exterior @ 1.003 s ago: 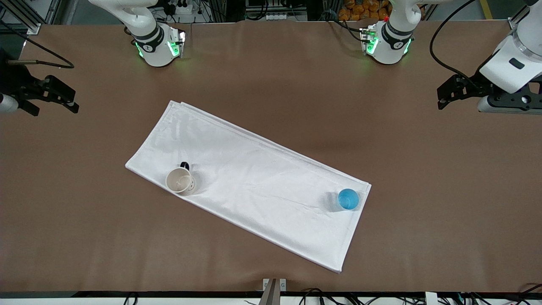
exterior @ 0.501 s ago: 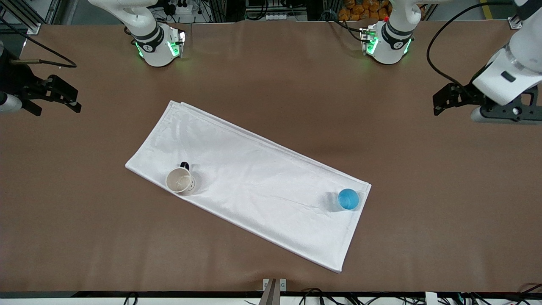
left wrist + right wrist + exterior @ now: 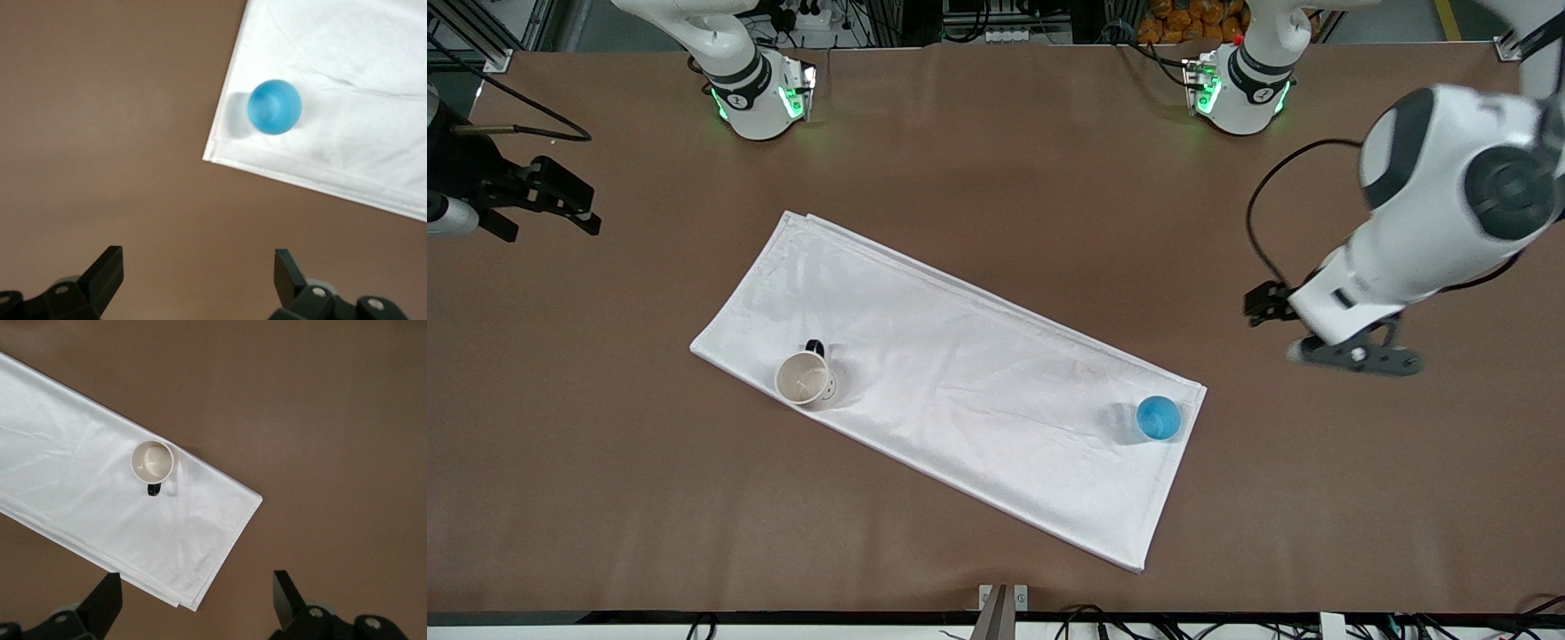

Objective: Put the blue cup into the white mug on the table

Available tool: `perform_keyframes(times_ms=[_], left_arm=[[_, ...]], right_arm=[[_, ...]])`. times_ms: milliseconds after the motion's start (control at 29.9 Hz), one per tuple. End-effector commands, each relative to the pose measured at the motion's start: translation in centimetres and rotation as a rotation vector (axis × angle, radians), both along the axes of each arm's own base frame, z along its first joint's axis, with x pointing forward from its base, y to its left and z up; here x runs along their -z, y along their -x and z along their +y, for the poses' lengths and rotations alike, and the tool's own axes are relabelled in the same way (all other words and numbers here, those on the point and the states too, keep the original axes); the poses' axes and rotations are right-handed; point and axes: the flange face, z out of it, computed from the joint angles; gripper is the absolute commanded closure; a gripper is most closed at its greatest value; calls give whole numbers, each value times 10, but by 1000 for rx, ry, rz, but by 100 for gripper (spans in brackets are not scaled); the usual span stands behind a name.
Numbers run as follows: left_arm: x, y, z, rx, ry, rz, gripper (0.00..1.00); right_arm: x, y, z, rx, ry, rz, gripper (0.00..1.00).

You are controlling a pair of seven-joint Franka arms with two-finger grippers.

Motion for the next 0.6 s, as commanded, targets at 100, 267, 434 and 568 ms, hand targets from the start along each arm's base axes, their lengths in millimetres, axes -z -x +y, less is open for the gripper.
perform_keyframes(times_ms=[100,267,434,568], left_arm=[[33,-23,-11,-35,3,-18,0],[69,-36,-15,-43,18,-33,0],[111,-52,-15,-70,38,-55,0],[146,-58,-17,-84,57,-47,0]], right_arm=[[-1,-1,5,-6,-26,4,0],[4,-1,13,-16,-23,12,0],[13,-2,18,-16,-15,34,0],[18,-4,21,-20,-15,38,0]])
